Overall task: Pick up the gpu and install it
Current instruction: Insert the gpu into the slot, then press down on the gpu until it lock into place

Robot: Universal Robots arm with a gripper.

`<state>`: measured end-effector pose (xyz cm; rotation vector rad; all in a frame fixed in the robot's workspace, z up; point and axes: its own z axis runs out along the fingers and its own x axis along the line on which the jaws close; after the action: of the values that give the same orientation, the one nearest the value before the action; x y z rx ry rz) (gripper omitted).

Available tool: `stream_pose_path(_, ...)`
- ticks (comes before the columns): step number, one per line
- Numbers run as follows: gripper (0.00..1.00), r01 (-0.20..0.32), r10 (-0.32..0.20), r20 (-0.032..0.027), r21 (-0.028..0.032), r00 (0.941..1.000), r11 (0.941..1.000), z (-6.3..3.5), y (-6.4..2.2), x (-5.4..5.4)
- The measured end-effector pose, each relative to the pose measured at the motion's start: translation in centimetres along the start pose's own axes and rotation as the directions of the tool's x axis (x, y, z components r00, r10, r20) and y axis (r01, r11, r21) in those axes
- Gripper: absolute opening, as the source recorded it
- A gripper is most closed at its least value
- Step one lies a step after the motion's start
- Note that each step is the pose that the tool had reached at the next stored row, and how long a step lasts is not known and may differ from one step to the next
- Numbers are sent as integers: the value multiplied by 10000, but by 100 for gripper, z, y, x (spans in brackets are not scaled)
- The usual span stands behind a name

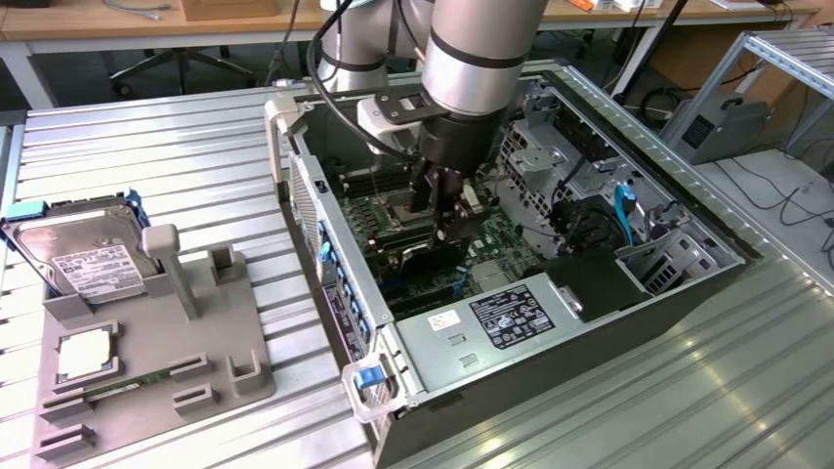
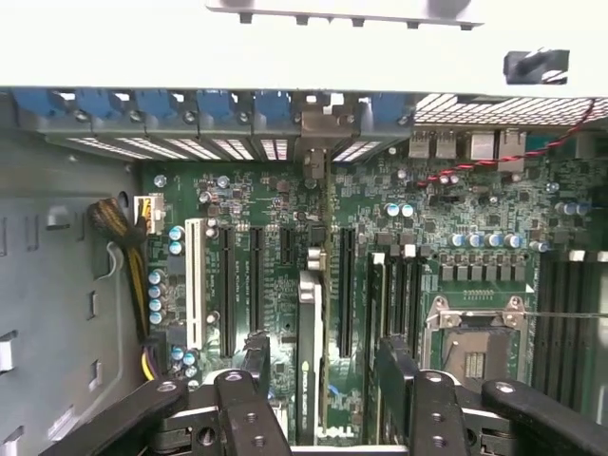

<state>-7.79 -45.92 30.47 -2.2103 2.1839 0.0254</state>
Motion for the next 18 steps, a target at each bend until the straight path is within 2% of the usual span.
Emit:
stream_pose_path(17, 58, 0, 0, 1, 0, 10000, 10000, -10, 0, -1)
stream_pose_path(18, 32, 0, 0, 1, 1, 10000, 10000, -10, 0, -1)
